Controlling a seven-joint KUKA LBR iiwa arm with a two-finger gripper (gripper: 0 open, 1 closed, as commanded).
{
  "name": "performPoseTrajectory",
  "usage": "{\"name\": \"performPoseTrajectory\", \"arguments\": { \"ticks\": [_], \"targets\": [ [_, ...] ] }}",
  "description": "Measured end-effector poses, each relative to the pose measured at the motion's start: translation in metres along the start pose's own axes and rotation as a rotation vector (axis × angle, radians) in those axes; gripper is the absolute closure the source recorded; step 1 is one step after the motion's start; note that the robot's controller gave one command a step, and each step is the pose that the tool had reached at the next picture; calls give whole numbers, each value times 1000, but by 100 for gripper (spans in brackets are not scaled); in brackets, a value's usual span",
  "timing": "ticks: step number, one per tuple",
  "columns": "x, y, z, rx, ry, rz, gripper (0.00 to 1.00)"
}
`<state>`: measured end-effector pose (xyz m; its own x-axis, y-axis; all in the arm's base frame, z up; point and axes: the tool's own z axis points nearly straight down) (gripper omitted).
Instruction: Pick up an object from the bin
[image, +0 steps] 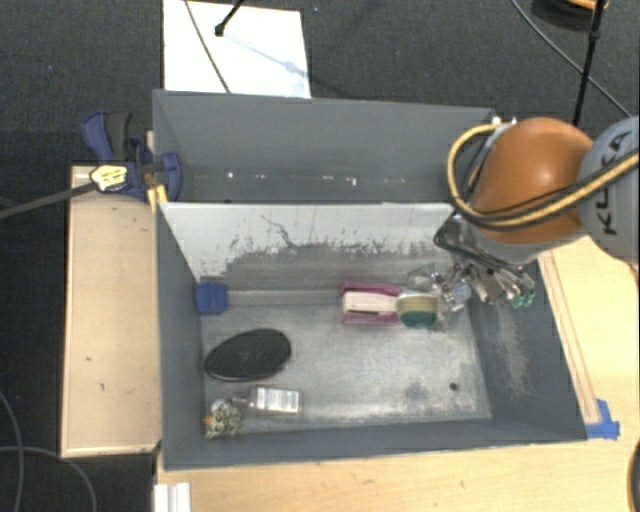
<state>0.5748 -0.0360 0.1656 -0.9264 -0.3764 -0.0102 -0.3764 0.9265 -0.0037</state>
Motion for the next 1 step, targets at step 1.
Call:
{"name": "performPoseTrajectory", "arguments": {
  "ticks": [1],
  "targets": [
    [-5,-7,-67,1,1,29,100]
  ]
}}
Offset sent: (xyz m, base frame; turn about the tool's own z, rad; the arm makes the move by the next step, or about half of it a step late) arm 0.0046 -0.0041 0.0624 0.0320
